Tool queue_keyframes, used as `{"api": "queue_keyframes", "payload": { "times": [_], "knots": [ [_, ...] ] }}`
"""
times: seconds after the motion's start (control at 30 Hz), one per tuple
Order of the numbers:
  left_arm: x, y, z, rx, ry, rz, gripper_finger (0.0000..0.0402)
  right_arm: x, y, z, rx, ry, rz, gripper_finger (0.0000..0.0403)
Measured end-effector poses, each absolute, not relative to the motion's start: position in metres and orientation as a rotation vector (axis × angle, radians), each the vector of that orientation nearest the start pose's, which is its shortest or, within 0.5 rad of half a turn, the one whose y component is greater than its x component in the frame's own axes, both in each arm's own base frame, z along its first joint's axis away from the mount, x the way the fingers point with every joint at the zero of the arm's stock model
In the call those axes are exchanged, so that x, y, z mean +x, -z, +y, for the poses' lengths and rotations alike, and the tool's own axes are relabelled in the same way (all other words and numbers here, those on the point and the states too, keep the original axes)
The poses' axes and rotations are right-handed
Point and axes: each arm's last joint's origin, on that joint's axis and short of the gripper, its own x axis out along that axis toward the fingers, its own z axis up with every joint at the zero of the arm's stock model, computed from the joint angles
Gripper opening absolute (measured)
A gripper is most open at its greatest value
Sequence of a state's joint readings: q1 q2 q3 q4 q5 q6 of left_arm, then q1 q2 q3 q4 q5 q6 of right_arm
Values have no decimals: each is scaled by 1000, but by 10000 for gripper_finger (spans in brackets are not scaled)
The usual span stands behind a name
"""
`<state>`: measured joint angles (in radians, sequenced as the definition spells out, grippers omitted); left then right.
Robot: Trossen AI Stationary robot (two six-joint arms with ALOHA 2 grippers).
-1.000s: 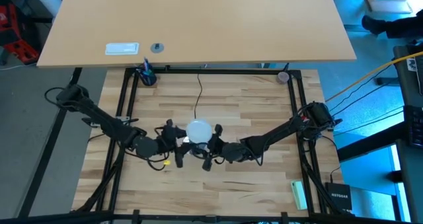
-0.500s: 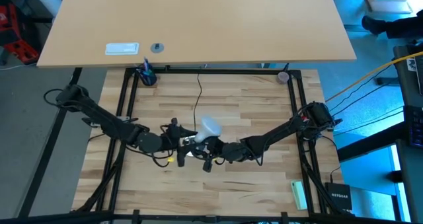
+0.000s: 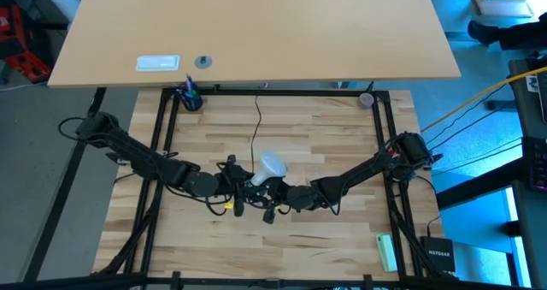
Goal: Screw lightbulb
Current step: Remove the lightbulb from the lamp
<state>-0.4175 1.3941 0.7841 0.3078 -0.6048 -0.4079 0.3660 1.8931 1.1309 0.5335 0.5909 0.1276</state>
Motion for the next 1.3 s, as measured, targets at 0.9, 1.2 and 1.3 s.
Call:
{"api": "queue_keyframes", "payload": {
  "times": [0.9, 1.2, 1.3],
  "knots": [
    [273, -252, -105, -198, -217, 205, 145, 388, -201, 131, 1, 254, 285, 169],
    [273, -240, -103, -157, -245, 283, 147, 388, -190, 130, -13, 271, 322, 164],
    [275, -230, -104, -131, -255, 334, 140, 392, -179, 127, -22, 262, 344, 163]
  ]
}}
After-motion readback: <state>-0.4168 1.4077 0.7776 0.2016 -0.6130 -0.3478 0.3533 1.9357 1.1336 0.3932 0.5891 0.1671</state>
